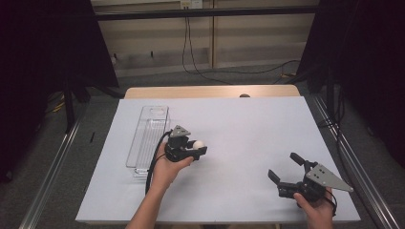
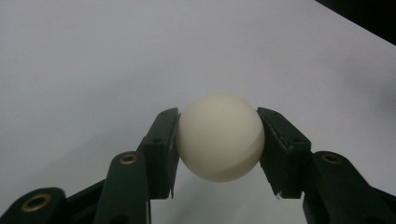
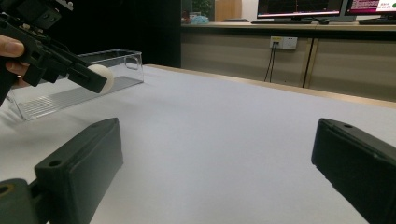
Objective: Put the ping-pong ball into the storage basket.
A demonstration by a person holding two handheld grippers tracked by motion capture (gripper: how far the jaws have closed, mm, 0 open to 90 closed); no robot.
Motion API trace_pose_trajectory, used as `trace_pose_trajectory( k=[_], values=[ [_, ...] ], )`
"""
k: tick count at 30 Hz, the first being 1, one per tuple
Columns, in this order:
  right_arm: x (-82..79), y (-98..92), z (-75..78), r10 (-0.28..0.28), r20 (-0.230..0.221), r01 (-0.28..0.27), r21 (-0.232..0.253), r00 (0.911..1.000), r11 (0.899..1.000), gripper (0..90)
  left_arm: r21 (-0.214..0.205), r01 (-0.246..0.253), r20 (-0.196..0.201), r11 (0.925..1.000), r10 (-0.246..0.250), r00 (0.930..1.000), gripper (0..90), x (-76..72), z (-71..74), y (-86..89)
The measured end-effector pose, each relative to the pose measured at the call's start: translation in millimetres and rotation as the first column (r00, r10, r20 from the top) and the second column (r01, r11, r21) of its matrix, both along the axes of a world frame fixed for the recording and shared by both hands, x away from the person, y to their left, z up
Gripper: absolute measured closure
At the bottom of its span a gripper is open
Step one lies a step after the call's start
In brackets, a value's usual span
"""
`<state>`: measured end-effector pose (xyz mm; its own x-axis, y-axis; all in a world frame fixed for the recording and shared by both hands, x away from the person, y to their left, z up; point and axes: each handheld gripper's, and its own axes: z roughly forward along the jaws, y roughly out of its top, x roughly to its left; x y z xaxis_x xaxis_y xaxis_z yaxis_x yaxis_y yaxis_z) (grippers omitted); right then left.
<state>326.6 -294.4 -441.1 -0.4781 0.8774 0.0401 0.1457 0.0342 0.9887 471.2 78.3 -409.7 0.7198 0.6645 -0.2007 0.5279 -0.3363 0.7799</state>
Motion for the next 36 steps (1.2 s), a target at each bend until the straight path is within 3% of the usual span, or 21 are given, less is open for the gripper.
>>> trace_pose_trajectory(
  k=[8,13,28,36],
  values=[
    [0.1,-0.2,-0.1,0.0,0.0,0.0,0.0,1.0,1.0,1.3,-0.031,-0.006,-0.013,0.9995,0.006,0.9999,51.1,1.2,0.4,2.2],
    [0.2,-0.2,-0.1,-0.003,-0.001,0.003,0.002,1.0,1.0,1.3,-0.014,-0.007,-0.013,0.9999,0.007,0.9999,51.1,1.6,3.4,5.3],
    [0.4,-0.6,-0.3,0.004,-0.005,-0.004,0.003,1.0,1.0,1.4,-0.041,-0.033,-0.029,0.9986,0.031,0.9991,51.1,3.4,8.6,13.4],
    [0.6,-0.3,-0.3,0.0,-0.006,0.001,0.008,1.0,1.0,1.4,-0.033,-0.034,-0.029,0.9989,0.033,0.999,51.1,4.2,11.2,17.7]
  ],
)
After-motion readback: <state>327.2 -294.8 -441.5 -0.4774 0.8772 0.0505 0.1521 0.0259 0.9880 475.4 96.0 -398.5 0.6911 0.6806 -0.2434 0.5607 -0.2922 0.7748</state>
